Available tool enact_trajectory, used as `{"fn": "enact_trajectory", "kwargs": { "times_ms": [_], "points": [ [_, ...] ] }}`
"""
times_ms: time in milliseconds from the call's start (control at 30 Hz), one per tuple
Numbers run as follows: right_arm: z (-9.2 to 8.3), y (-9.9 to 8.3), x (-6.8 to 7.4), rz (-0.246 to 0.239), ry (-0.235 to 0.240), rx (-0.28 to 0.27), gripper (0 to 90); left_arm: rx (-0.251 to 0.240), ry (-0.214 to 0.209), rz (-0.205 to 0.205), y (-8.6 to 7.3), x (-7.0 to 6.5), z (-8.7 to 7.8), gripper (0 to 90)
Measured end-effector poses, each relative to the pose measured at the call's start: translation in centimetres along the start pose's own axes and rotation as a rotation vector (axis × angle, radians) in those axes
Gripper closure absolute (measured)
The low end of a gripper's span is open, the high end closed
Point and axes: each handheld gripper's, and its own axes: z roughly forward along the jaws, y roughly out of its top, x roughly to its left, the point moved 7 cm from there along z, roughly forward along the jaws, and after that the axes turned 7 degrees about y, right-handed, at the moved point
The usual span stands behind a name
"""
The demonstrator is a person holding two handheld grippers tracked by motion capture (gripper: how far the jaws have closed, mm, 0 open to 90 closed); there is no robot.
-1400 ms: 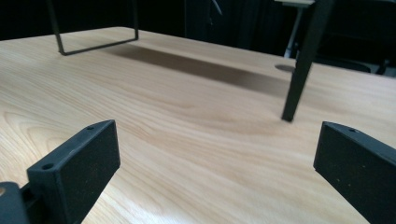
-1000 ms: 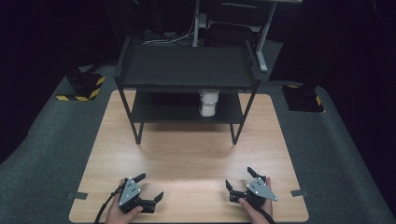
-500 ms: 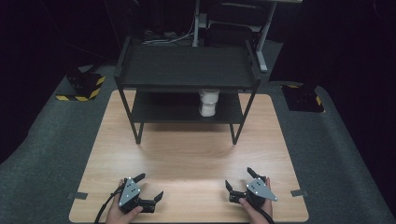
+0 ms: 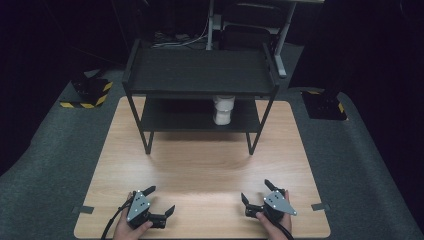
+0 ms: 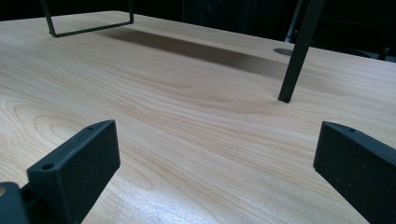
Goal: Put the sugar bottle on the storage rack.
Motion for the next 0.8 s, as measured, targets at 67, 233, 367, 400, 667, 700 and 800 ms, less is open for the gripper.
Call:
{"fn": "enact_trajectory", "kwargs": {
  "times_ms": [67, 233, 367, 400, 667, 700, 800],
  "points": [
    [0.02, 0.01, 0.03, -0.002, -0.001, 0.002, 0.0, 0.001, -0.002, 0.002, 0.02, 0.01, 0.01, 0.5],
    [0.09, 0.04, 0.13, -0.008, -0.002, 0.006, 0.0, 0.004, -0.009, 0.005, 0.06, 0.05, 0.04, 0.5],
    [0.22, 0.13, 0.12, -0.004, -0.003, 0.010, 0.0, 0.000, -0.008, 0.012, 0.02, -0.04, -0.01, 0.5],
    [0.27, 0.15, 0.10, -0.002, -0.003, 0.011, 0.0, -0.001, -0.006, 0.018, 0.00, -0.08, -0.05, 0.5],
    [0.37, 0.18, -0.12, 0.012, 0.004, 0.007, 0.0, 0.012, -0.008, 0.021, 0.09, -0.14, -0.10, 0.5],
    [0.37, 0.18, -0.12, 0.012, 0.004, 0.007, 0.0, 0.012, -0.008, 0.021, 0.09, -0.14, -0.10, 0.5],
    [0.21, 0.06, -0.11, 0.014, 0.002, 0.001, 0.0, 0.025, -0.018, 0.019, 0.26, -0.09, 0.12, 0.5]
  ]
}}
